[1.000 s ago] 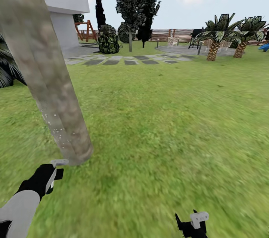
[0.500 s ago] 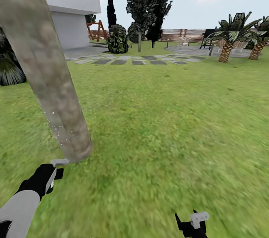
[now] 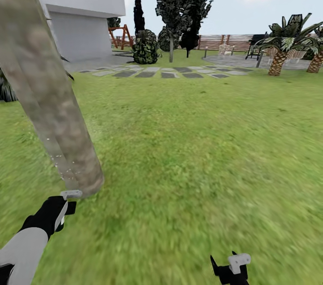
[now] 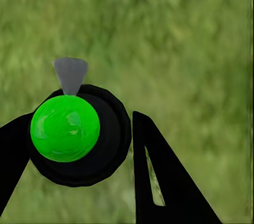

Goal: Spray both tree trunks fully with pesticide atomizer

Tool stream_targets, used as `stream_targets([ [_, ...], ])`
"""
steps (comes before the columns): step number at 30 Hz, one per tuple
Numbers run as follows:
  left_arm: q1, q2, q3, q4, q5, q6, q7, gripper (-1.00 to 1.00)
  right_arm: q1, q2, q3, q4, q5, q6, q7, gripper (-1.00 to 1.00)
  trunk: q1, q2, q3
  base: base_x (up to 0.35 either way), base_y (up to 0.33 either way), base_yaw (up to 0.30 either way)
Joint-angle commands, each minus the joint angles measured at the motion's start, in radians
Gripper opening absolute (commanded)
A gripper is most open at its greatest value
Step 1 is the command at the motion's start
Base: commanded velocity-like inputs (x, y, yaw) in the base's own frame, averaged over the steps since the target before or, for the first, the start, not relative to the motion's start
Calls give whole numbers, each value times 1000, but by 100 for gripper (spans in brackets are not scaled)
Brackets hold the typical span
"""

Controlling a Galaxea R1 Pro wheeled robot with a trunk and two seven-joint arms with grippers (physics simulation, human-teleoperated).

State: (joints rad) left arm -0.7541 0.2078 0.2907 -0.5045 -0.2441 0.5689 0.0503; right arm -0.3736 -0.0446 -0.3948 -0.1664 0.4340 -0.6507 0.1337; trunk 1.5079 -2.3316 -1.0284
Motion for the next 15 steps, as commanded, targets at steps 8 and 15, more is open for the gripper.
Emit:
stream_targets([
  [8, 0, -1, 2, 0, -6, 5, -1, -100, -1, 0, -9, 2, 2, -3, 8, 100, 0, 0, -1, 111, -259, 236],
  [15, -1, -1, 2, -1, -6, 5, -1, -100, -1, 0, -9, 2, 2, -3, 9, 100, 0, 0, -1, 93, -265, 276],
])
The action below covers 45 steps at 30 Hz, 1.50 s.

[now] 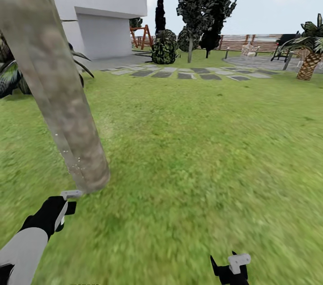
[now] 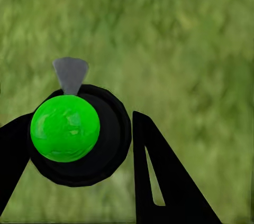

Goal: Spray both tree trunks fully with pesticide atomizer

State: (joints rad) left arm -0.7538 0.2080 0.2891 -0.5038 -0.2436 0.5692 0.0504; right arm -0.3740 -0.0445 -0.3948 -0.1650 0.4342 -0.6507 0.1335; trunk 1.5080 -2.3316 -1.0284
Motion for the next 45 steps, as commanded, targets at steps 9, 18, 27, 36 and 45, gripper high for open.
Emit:
stream_targets([
  [9, 0, 0, 5, -1, -6, 5, 0, -100, 0, 0, -9, -1, 1, -3, 9, 100, 0, 0, -1, 93, -265, 92],
  [18, 1, 2, 5, -2, -6, 6, -1, -100, -1, 0, -9, -1, 1, -3, 9, 100, 0, 0, -1, 102, -265, 1],
  [27, 1, 1, 5, -2, -6, 6, -1, -100, -1, 0, -9, -1, 1, -3, 9, 100, 0, 0, -1, 142, -265, 218],
  [36, 1, 2, 5, -2, -6, 6, -1, -100, -1, 0, -9, -1, 1, -3, 9, 100, 0, 0, -1, 148, -265, 276],
  [45, 1, 2, 5, -1, -6, 7, -1, -100, -1, 0, -9, -1, 1, -3, 9, 100, 0, 0, -1, 184, -241, 84],
])
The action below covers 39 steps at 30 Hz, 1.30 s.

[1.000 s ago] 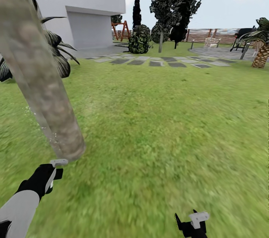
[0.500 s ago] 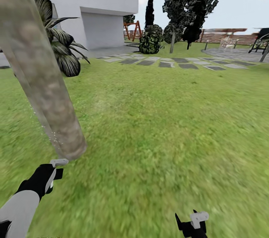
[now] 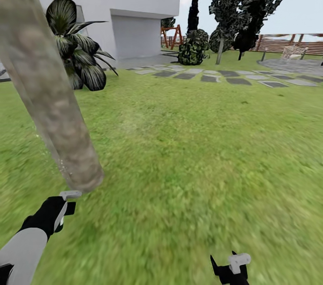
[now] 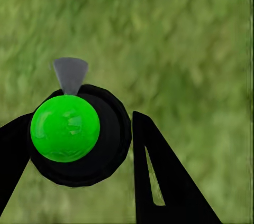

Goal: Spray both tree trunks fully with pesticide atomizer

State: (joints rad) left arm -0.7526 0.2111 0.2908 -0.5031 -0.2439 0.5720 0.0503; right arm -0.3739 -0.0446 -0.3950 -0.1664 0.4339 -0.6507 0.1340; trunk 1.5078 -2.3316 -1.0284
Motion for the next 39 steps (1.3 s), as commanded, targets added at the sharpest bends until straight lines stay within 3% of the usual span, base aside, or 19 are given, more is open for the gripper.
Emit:
stream_targets([
  [1, -1, -1, 4, -2, -6, 5, -1, -100, -1, 0, -9, 1, 2, -3, 9, 100, 0, 0, -1, 213, -219, 1],
  [8, -1, -1, 4, -2, -6, 3, -1, -100, -1, 0, -8, 1, 2, -3, 9, 100, 0, 0, -1, 214, -219, 69],
  [39, -1, -1, 4, -3, -6, 3, -1, -100, -1, 0, -8, 1, 2, -3, 9, 100, 0, 0, -1, 214, -219, 276],
])
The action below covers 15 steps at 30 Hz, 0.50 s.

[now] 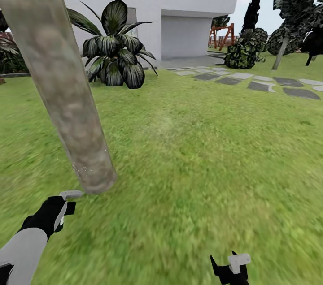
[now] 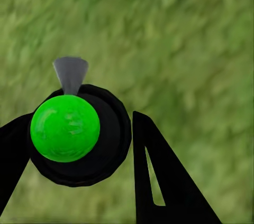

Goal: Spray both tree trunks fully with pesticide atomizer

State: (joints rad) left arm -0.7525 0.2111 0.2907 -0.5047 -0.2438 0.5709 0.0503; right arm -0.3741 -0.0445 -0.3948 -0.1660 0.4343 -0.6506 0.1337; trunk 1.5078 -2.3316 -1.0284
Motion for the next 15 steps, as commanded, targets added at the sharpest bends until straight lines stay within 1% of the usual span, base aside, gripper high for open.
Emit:
stream_targets([
  [1, -1, -1, 4, -1, -6, 4, -1, -100, 0, 0, -9, 0, 1, -3, 9, 100, 0, 0, -1, 212, -218, 277],
  [5, -1, -1, 4, -2, -6, 4, -1, -100, 0, 0, -9, 0, 1, -3, 9, 100, 0, 0, -1, 185, -208, 277],
  [15, -1, -1, 9, -9, -3, 3, -3, -100, 0, 0, -9, 0, 1, -3, 9, 100, 0, 0, -1, 10, -12, 269],
])
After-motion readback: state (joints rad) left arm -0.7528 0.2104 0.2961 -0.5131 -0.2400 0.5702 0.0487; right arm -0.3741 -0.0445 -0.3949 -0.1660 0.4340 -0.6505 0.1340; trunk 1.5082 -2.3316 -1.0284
